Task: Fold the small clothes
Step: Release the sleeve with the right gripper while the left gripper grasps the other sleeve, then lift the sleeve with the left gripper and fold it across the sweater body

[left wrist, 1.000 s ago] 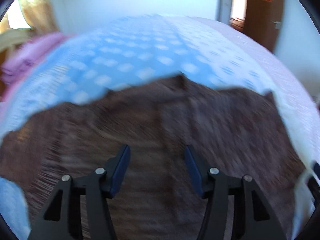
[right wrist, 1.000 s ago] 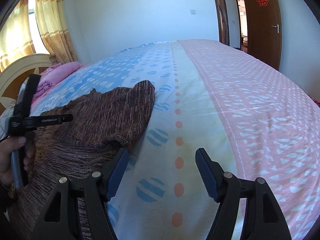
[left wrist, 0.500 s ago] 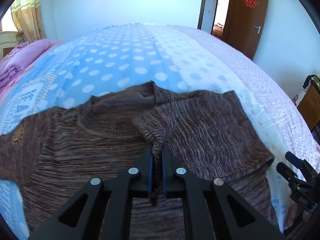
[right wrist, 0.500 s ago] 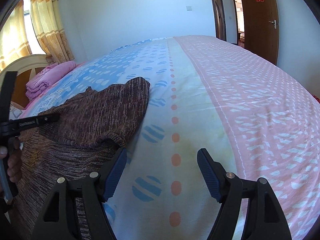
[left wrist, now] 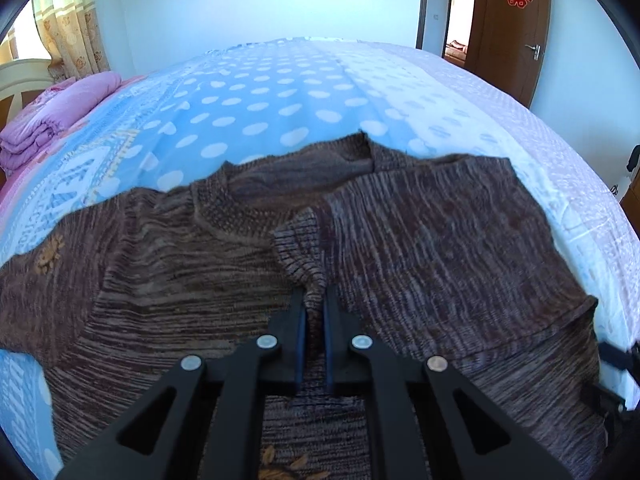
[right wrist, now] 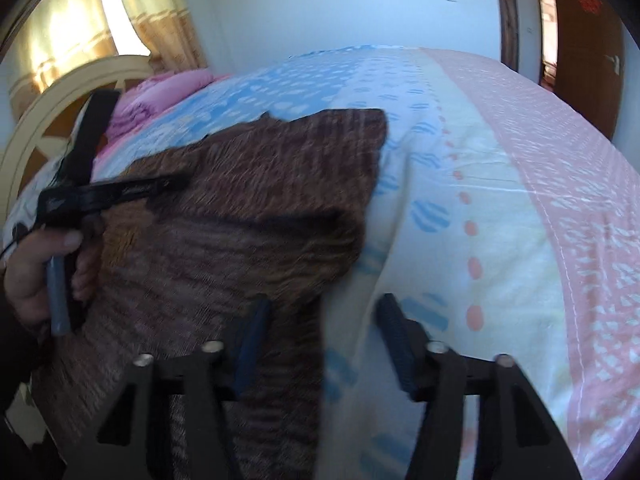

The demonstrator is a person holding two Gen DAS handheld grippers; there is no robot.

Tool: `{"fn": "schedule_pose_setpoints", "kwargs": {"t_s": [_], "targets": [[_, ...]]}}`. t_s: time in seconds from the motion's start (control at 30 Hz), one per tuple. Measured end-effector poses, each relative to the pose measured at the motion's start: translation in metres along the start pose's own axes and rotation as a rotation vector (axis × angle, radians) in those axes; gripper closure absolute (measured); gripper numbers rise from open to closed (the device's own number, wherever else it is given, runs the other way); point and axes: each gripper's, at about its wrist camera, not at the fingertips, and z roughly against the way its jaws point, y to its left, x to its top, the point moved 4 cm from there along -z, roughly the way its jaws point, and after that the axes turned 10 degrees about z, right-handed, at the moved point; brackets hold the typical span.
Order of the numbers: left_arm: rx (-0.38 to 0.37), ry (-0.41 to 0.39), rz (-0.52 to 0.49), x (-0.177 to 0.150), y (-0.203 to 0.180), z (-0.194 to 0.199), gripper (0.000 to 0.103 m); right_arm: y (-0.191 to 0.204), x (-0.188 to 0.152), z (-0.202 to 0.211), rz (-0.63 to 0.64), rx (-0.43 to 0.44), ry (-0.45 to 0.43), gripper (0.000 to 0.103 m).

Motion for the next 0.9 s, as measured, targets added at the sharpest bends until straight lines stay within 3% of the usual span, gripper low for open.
{"fn": "schedule_pose_setpoints", "kwargs": {"t_s": [0.03, 0.13, 0.27, 0.33, 0.43, 0.47, 0.53, 0.57, 0.6, 0.67, 0.73, 0.9], "targets": [[-0.004, -0.004, 0.003, 0.000, 0.001, -0.001, 0.094, 0.003, -0.003, 0.000, 0.020, -0.031, 0.026, 0.074], [-0.016, -0.008, 0.017, 0.001, 0.004, 0.001, 0.091, 0.006, -0.008, 0.005, 0.012, -0.007, 0.039, 0.093], [-0.019, -0.014, 0.016, 0.000, 0.007, 0.003, 0.088, 0.010, -0.016, 0.015, 0.016, -0.066, 0.035, 0.096], [0.015, -0.026, 0.001, -0.002, 0.008, 0.005, 0.086, 0.004, -0.022, 0.016, 0.042, -0.212, 0.051, 0.102], [0.026, -0.031, -0.003, -0.003, 0.010, 0.007, 0.082, -0.004, -0.024, 0.019, -0.016, -0.181, 0.015, 0.101], [0.029, -0.033, 0.003, -0.003, 0.011, 0.007, 0.077, -0.004, -0.021, 0.025, -0.027, -0.191, -0.012, 0.101], [0.030, -0.030, 0.018, -0.002, 0.014, 0.008, 0.066, 0.003, -0.007, 0.039, -0.017, -0.212, -0.083, 0.088], [0.040, -0.031, 0.024, -0.002, 0.016, 0.009, 0.056, 0.010, 0.001, 0.042, 0.002, -0.202, -0.108, 0.059], [0.054, -0.031, 0.032, -0.002, 0.020, 0.011, 0.049, 0.018, 0.011, 0.041, 0.024, -0.169, -0.118, 0.036], [0.044, -0.023, 0.042, -0.004, 0.025, 0.018, 0.050, 0.035, 0.031, 0.034, 0.071, -0.106, -0.133, 0.035], [0.049, -0.026, 0.043, -0.004, 0.032, 0.030, 0.050, 0.050, 0.052, 0.017, 0.109, -0.106, -0.106, 0.035], [0.110, -0.059, 0.056, 0.000, 0.069, 0.060, 0.028, 0.068, 0.090, -0.027, 0.070, -0.067, -0.073, 0.035]]}}
